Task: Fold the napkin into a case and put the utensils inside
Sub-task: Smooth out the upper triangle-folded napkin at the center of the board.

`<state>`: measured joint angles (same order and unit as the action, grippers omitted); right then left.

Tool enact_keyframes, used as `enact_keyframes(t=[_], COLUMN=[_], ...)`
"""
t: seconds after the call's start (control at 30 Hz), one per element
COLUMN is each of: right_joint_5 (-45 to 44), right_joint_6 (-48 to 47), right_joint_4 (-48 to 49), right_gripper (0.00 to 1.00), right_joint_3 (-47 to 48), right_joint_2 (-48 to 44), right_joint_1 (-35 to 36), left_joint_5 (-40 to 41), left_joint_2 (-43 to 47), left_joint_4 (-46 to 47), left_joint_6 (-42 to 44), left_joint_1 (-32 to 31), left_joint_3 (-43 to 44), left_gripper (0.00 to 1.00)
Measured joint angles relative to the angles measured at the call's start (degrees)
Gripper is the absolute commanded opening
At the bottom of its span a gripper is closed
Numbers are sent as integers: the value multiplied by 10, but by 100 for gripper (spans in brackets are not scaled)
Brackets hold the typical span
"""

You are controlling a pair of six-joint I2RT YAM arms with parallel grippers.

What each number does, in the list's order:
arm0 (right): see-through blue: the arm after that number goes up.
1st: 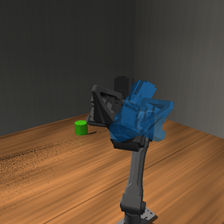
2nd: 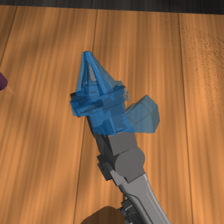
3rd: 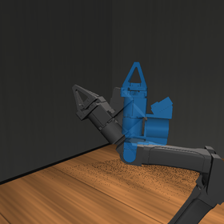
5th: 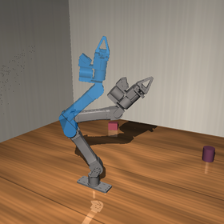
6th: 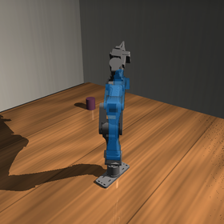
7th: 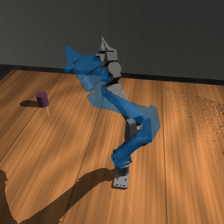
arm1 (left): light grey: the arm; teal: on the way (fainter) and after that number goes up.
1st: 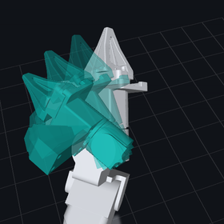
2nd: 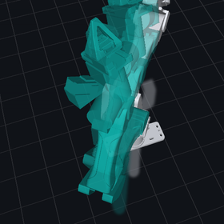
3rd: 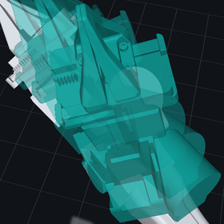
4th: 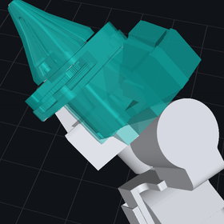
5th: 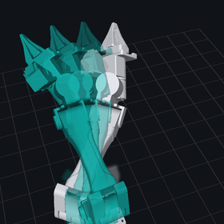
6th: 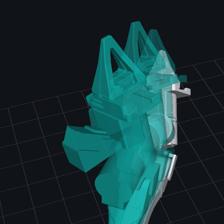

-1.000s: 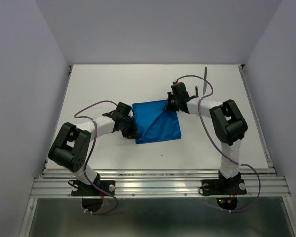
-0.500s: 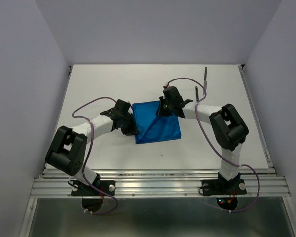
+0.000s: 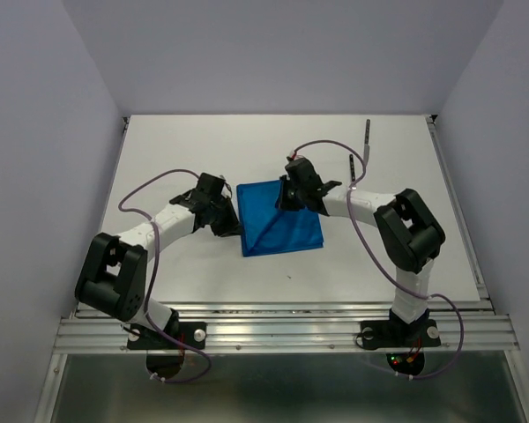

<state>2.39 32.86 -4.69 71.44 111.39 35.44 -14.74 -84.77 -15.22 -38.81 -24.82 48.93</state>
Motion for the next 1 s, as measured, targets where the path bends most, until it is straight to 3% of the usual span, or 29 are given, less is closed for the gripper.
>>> enact_keyframes(t=[0.4, 0.7, 1.0], right_joint_5=[-3, -15, -35], right_joint_6=[19, 25, 23], right_joint_4=[17, 18, 11], right_gripper=[5, 5, 6], right_joint_3=[-47, -48, -49], right_joint_2=[-16, -10, -52], right_joint_1=[56, 68, 125], left_joint_5=[6, 7, 7], left_joint_2=[45, 58, 66], left_joint_4=[-25, -28, -29], left_joint_6=[4, 4, 4], left_joint_1=[47, 50, 51], left_joint_3=[15, 15, 15], left_gripper=[24, 24, 24])
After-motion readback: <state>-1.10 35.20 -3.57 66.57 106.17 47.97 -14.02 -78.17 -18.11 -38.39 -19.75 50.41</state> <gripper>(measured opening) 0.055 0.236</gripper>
